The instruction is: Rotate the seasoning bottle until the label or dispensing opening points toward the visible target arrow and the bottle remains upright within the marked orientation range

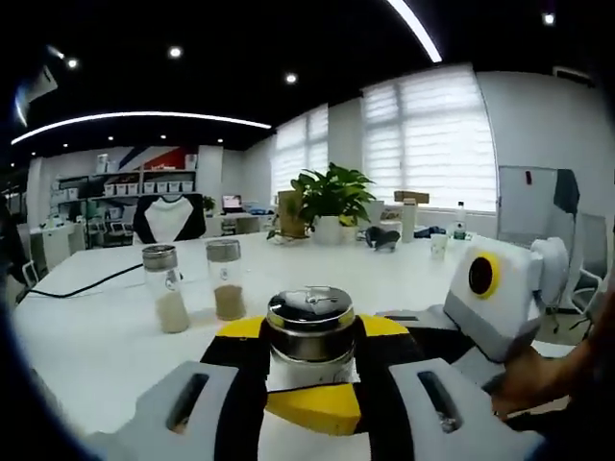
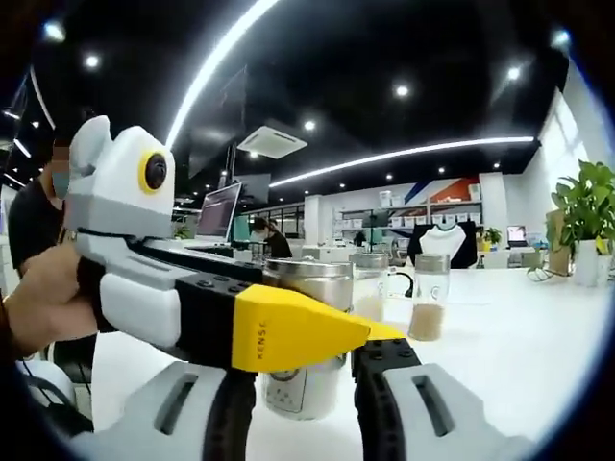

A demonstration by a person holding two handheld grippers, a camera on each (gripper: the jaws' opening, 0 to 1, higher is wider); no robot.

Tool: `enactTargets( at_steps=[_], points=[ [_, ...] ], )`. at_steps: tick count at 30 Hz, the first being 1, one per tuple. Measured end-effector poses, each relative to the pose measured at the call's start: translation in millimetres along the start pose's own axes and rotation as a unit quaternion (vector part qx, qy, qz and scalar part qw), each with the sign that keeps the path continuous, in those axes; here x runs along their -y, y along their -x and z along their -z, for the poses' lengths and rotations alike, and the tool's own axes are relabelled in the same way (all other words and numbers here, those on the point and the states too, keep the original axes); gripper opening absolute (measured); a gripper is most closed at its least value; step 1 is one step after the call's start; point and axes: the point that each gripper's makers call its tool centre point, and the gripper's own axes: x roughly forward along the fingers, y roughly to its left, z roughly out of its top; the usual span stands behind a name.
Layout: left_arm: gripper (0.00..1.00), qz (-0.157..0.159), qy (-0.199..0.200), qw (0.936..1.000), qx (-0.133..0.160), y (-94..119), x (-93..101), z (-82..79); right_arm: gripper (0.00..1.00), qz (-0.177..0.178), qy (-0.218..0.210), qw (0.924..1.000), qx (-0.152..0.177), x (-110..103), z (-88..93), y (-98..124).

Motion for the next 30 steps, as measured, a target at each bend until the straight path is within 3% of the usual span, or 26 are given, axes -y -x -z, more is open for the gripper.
enactTargets(
  at_steps=[7, 10, 11, 15, 20, 26, 28, 30],
  points=[
    [0.36, 0.032, -0.012, 0.9994, 0.011, 4, -0.4, -6.0, 0.36, -0.019, -0.038, 0.9991, 0.004, 0, 0.8, -1],
    [0.36, 0.042, -0.029, 0.9986, 0.012, 8, -2.5, -8.4, 0.37, -0.051, -0.059, 0.9969, -0.014, -8, 7.9, -2],
    [0.36, 0.046, -0.033, 0.9983, 0.013, 8, -2.4, -9.6, 0.37, -0.060, -0.058, 0.9962, -0.024, -9, 12.1, -2],
    [0.36, 0.068, -0.022, 0.9973, 0.016, 12, -3.4, -11.8, 0.41, -0.056, -0.061, 0.9965, -0.013, -8, 9.6, -2],
    [0.36, 0.079, -0.006, 0.9965, 0.027, 14, -4.2, -13.7, 0.41, -0.076, -0.074, 0.9943, -0.002, -15, 5.6, -4],
    [0.36, 0.091, 0.001, 0.9955, 0.028, 15, -3.2, -12.5, 0.38, -0.088, -0.060, 0.9943, 0.003, -21, 2.0, -7],
    [0.36, 0.092, -0.004, 0.9954, 0.025, 14, -2.0, -11.2, 0.33, -0.100, -0.062, 0.9931, 0.007, -25, 0.4, -7],
    [0.36, 0.091, -0.011, 0.9956, 0.022, 14, -2.2, -10.4, 0.33, -0.089, -0.057, 0.9944, 0.008, -25, -0.8, -6]
  ],
)
